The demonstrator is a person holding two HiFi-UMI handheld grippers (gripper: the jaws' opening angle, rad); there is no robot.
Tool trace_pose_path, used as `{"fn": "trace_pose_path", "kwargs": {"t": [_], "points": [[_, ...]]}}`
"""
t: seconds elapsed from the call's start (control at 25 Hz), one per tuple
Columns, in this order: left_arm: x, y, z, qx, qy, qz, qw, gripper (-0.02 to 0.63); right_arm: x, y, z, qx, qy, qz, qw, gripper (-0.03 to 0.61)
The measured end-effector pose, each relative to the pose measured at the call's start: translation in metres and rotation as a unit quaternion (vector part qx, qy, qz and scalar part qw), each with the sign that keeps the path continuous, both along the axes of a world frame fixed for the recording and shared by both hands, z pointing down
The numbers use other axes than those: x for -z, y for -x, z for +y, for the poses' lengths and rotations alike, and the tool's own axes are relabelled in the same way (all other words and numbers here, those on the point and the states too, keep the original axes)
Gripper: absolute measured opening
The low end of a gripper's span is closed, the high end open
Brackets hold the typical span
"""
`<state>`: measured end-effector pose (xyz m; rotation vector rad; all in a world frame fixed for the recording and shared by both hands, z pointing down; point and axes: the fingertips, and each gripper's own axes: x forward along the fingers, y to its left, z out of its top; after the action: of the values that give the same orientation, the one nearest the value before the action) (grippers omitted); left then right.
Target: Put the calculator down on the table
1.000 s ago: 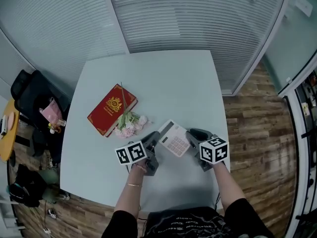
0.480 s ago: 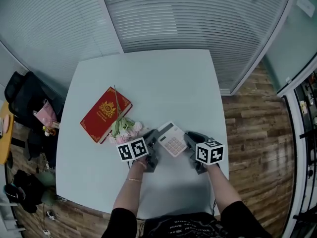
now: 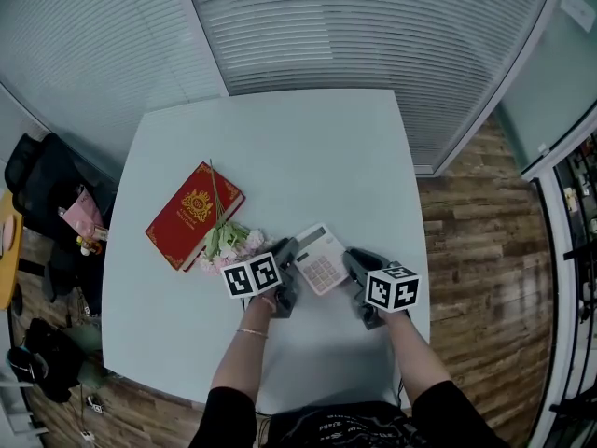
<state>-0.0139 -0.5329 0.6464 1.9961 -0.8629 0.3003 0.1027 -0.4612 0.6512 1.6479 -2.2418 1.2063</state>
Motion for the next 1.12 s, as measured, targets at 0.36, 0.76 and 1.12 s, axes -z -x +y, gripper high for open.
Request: {"fn": "trace_pose_path", "kwargs": {"t": [0.36,0.76,1.12], "points": [[-0.002,0.004,-0.002,0.022,-0.011,-0.020,0.9995,0.136,-0.009,0.008,0.006,0.025,0.035,0.038,0.998,0.067],[0.021,0.012,0.031,0.009,-0.062,-0.055,0.9965,0.336,0.016,0.014,0.023,0.027,-0.007,0.054,0.998,0.252],[0.071,0.025,0.108,-0.053,-0.154,-0.097,0.9818,0.336,0.081,0.016,0.074,0.037,-0.080,0.113,0.990,0.252]]}}
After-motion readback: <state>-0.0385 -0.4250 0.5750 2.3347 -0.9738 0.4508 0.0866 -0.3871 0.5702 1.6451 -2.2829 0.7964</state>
